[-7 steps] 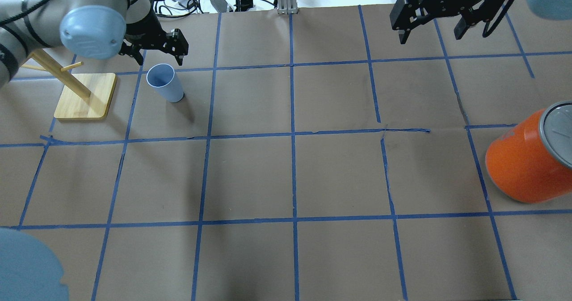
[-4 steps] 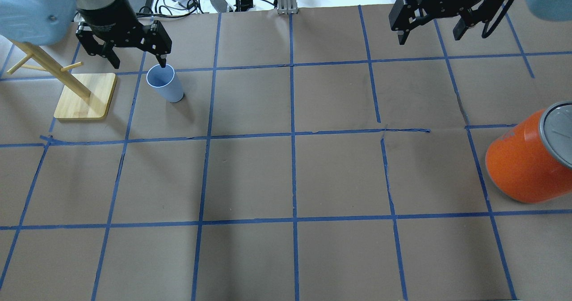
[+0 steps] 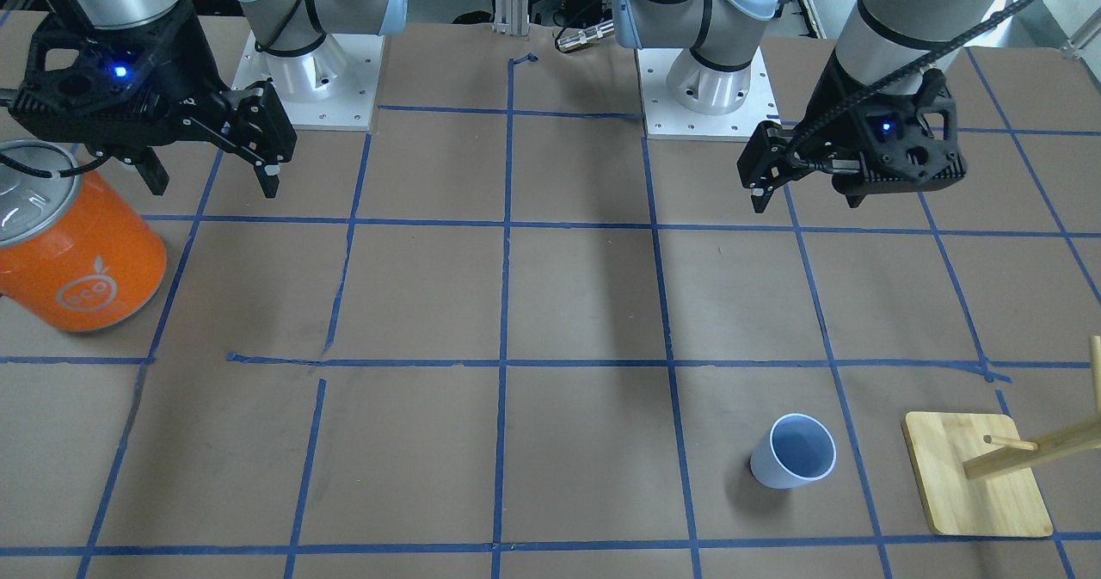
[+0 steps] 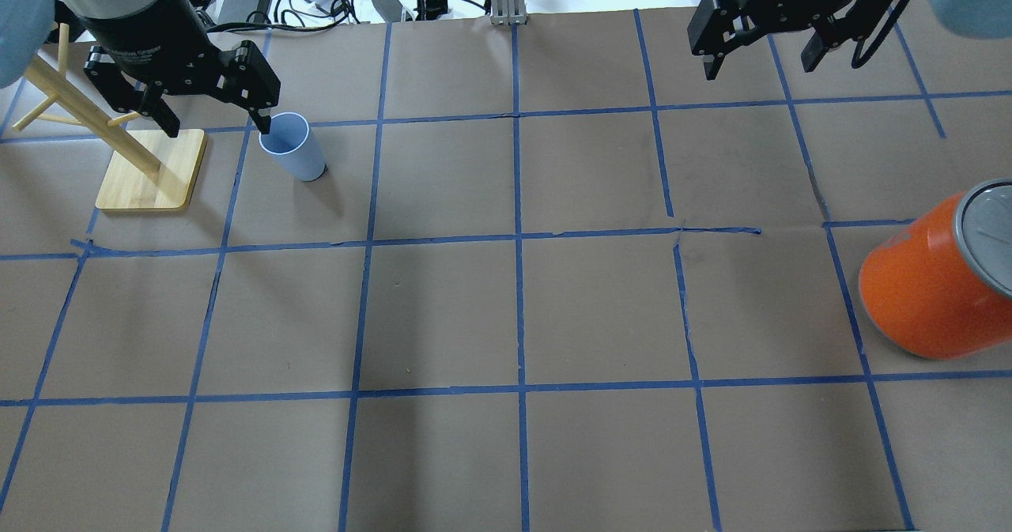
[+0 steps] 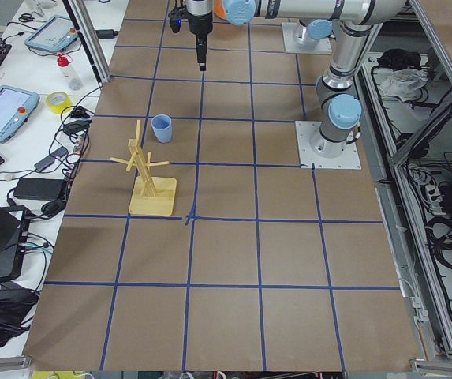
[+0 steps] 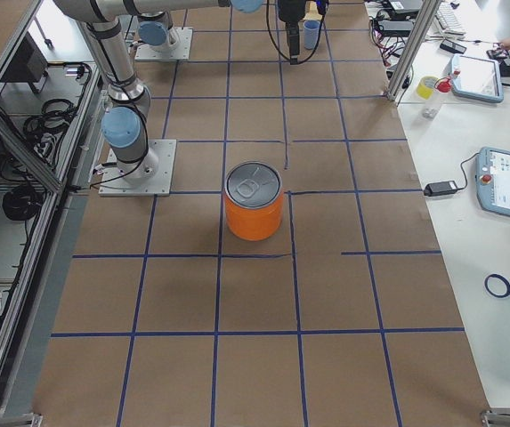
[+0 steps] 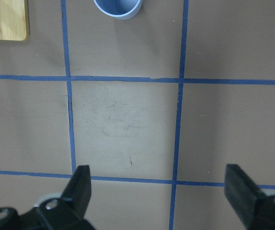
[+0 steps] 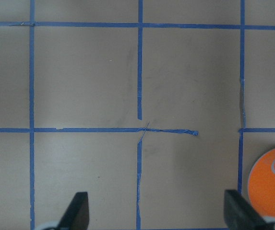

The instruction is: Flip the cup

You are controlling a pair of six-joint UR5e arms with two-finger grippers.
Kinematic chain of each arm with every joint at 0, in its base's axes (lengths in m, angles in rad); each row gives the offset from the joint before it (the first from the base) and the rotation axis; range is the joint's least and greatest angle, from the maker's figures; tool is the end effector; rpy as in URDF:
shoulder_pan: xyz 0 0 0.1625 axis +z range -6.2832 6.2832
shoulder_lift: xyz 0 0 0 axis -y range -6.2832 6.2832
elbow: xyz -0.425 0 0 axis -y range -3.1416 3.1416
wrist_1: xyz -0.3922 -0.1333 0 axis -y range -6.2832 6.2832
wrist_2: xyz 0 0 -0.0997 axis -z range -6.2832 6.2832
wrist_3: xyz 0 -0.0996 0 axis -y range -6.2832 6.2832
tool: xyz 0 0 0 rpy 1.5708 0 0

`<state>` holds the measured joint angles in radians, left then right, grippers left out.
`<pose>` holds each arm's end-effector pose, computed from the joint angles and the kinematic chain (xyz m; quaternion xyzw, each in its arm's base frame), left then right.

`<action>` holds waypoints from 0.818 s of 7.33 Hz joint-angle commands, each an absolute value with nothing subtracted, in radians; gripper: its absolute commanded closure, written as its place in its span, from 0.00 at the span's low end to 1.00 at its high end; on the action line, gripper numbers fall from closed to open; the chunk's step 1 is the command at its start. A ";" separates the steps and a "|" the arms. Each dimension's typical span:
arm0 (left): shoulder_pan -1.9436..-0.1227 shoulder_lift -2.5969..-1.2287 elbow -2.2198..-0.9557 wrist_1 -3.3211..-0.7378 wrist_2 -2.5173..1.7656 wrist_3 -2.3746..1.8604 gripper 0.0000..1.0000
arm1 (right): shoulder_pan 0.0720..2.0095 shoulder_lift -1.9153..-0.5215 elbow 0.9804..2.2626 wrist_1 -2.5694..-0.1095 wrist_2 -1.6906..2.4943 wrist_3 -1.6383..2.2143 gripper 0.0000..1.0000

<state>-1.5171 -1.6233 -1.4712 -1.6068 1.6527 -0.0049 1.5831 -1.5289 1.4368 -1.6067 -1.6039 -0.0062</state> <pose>-0.0973 -0.5208 0.5072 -0.0295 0.9987 -0.0045 0.0411 0.1364 -0.5183 0.5372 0.0082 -0.9978 0.0640 0.0163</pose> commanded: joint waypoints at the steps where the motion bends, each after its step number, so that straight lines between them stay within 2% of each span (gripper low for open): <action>1: -1.522 -1.623 -1.479 -1.608 1.645 -0.017 0.00 | 1.583 -1.532 1.437 -1.606 -1.605 -0.006 0.00; 6: -1.522 -1.615 -1.502 -1.592 1.551 -0.017 0.00 | 1.582 -1.543 1.439 -1.605 -1.614 -0.005 0.00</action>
